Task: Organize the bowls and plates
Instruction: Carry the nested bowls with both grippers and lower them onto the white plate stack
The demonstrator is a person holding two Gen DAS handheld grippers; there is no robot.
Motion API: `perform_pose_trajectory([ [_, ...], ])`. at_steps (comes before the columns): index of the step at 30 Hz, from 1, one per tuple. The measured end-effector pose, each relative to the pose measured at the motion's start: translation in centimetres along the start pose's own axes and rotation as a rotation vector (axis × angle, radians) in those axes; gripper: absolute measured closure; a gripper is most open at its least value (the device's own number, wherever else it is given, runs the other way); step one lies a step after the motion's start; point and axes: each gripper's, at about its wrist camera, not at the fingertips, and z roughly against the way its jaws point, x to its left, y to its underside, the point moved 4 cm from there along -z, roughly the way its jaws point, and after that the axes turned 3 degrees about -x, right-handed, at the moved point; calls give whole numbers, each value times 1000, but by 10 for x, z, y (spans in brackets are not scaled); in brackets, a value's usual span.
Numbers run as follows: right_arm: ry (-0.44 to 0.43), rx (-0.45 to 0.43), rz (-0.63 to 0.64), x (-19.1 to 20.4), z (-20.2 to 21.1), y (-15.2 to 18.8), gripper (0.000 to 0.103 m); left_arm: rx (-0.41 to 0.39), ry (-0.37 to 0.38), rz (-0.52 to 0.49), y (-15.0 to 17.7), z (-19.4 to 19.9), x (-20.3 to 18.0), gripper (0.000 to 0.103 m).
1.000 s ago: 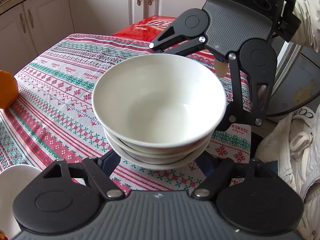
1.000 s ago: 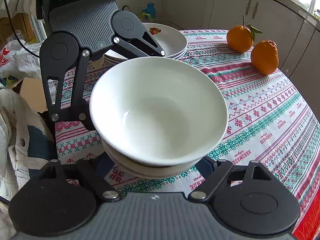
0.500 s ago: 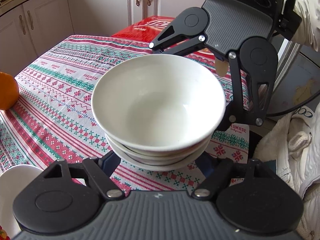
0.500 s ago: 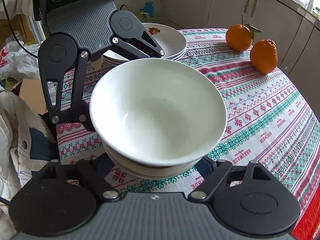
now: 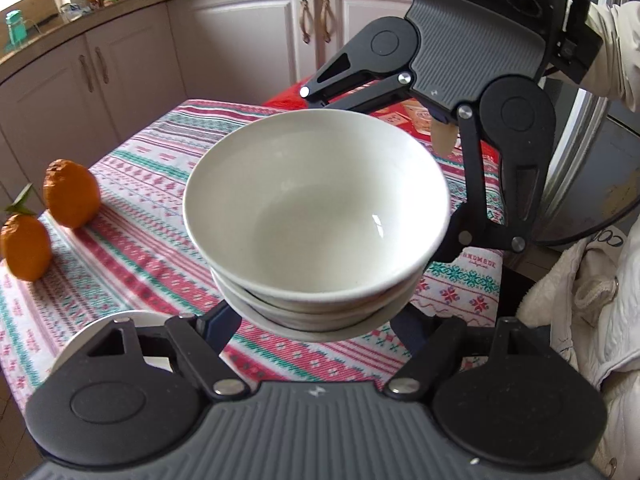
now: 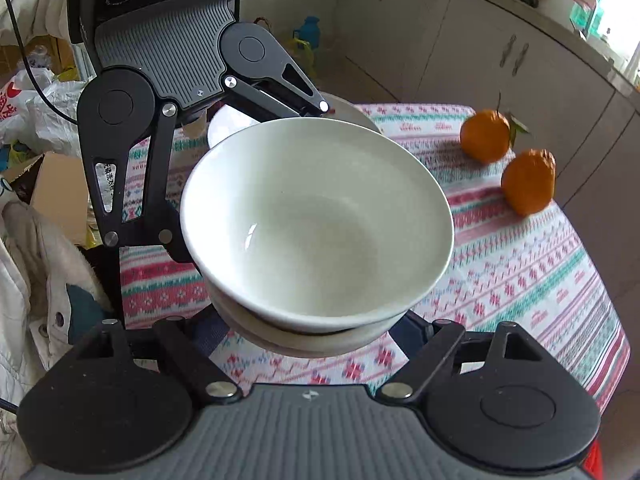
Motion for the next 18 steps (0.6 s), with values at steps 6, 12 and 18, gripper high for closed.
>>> perform_pose_trajectory([
  [6, 8, -16, 81, 1, -17, -43, 15, -17, -82, 18, 14, 29, 22, 23],
  [12, -23, -25, 127, 2, -45, -77, 15, -3, -137, 58, 35, 47, 46, 23],
  [18, -61, -17, 141, 4, -79, -103, 15, 24, -154, 96, 58, 52, 66, 23],
])
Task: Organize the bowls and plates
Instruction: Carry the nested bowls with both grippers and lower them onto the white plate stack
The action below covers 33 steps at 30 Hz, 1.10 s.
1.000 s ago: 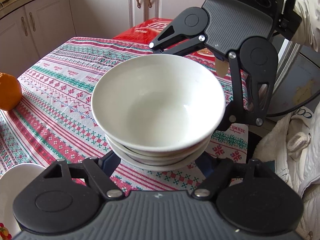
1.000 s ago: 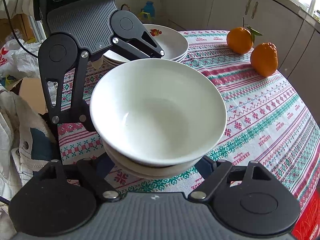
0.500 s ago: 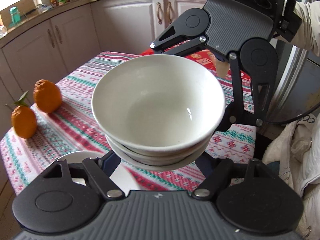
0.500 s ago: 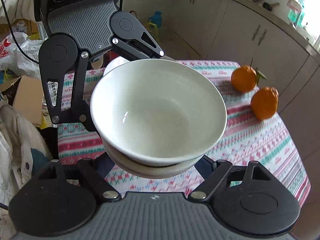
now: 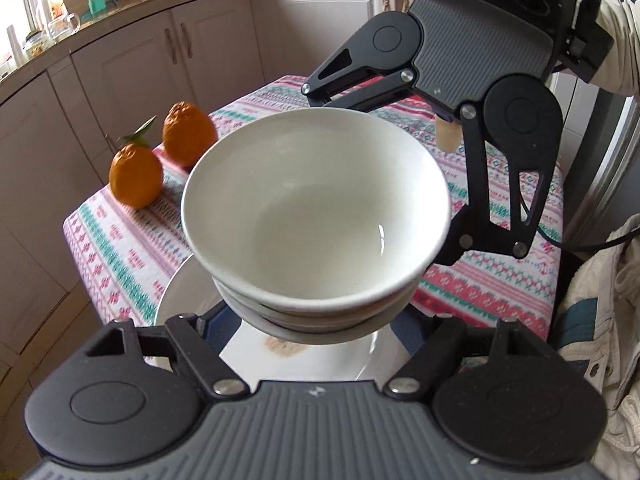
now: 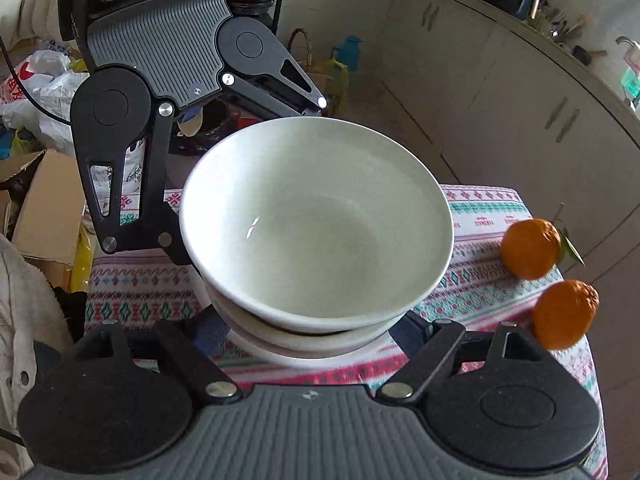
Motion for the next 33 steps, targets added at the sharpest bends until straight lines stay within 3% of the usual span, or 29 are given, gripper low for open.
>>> perform_pose_trajectory([
  [10, -54, 18, -31, -12, -38, -10, 15, 32, 9, 39, 19, -7, 22, 23],
  [23, -93, 4, -98, -24, -46, -1, 15, 31, 14, 48, 21, -8, 27, 23],
  [33, -88, -8, -126, -24, -46, 3, 12, 12, -38, 52, 21, -7, 25, 14],
])
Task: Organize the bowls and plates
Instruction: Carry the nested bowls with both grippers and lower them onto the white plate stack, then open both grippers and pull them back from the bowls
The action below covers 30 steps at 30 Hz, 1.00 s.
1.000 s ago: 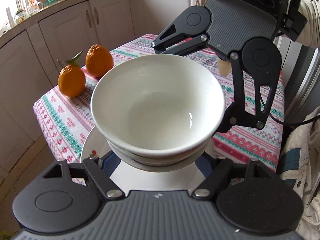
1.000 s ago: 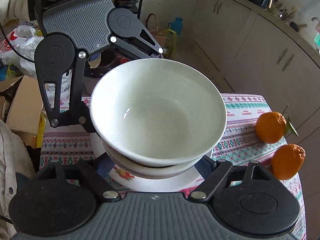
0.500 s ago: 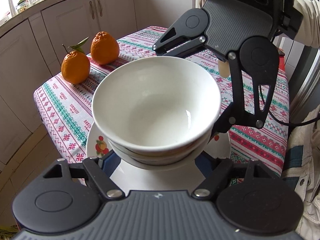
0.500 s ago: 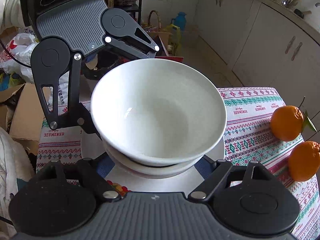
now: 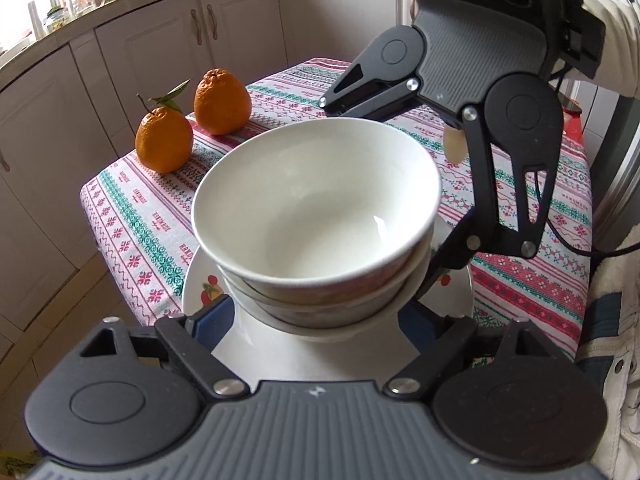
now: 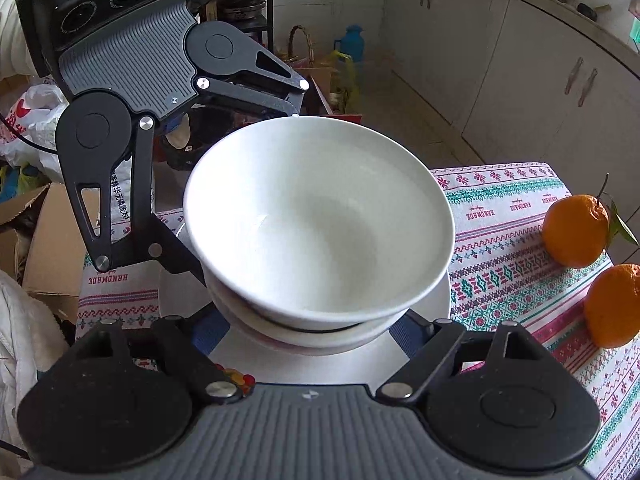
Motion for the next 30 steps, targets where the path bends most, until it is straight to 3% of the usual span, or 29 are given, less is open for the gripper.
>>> perform_pose_trajectory([
  [6, 40, -40, -30, 11, 16, 4, 3, -57, -72, 37, 6, 14, -9, 9],
  [10, 113, -63, -54, 28, 35, 12, 0, -90, -152, 74, 12, 29, -25, 3],
  [14, 245, -71, -134, 44, 52, 24, 0, -163, -248, 151, 16, 46, -45, 1],
  [19, 420, -96, -343, 63, 73, 44, 0, -321, -435, 267, 15, 71, -80, 1],
  [21, 492, -114, -423, 69, 80, 52, 0, -353, -473, 329, 14, 78, -94, 1],
  [26, 628, -160, -610, 86, 102, 74, 0, -315, -562, 507, 13, 90, -111, 1],
  [30, 686, -219, -675, 103, 121, 82, 0, -282, -625, 590, 12, 99, -120, 1],
])
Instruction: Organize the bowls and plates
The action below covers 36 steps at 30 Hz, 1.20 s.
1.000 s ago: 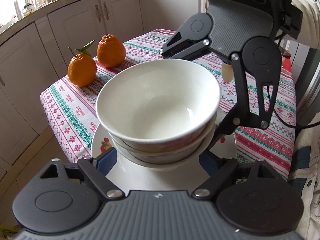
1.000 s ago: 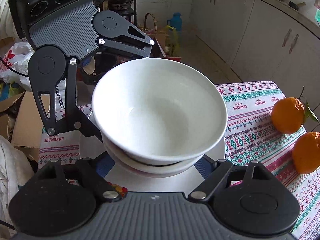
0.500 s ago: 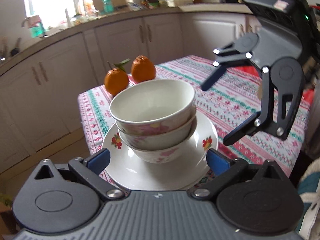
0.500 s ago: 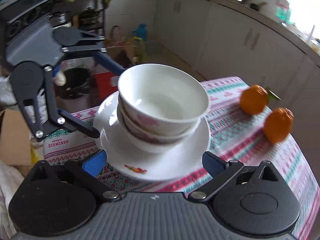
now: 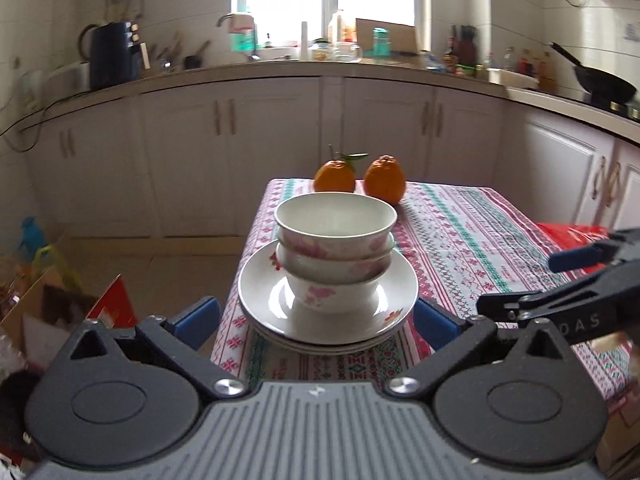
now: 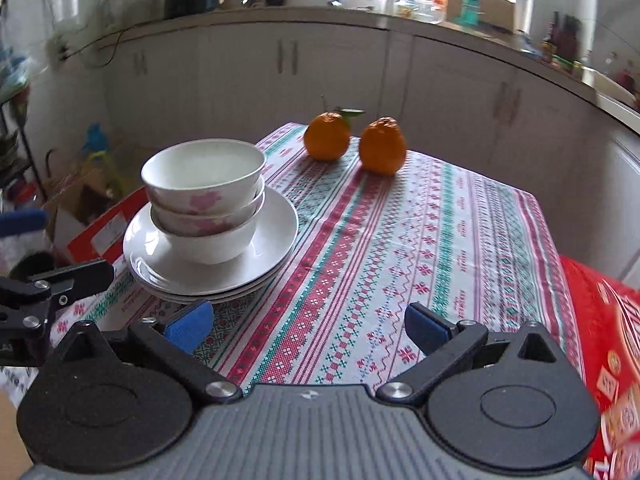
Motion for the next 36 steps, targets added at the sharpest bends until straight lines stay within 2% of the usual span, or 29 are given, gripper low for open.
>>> perform_pose_trajectory([
  [3, 10, -24, -15, 1, 12, 2, 0, -6, -37, 11, 0, 10, -4, 1],
  [8, 34, -62, -9, 6, 23, 0, 0, -19, -34, 34, -3, 21, -7, 1],
  [12, 50, -77, -21, 6, 27, -1, 0, -11, -67, 31, -2, 22, -7, 1],
  [36, 92, -97, -28, 7, 33, -1, 0, 7, -71, 47, -2, 20, -10, 1],
])
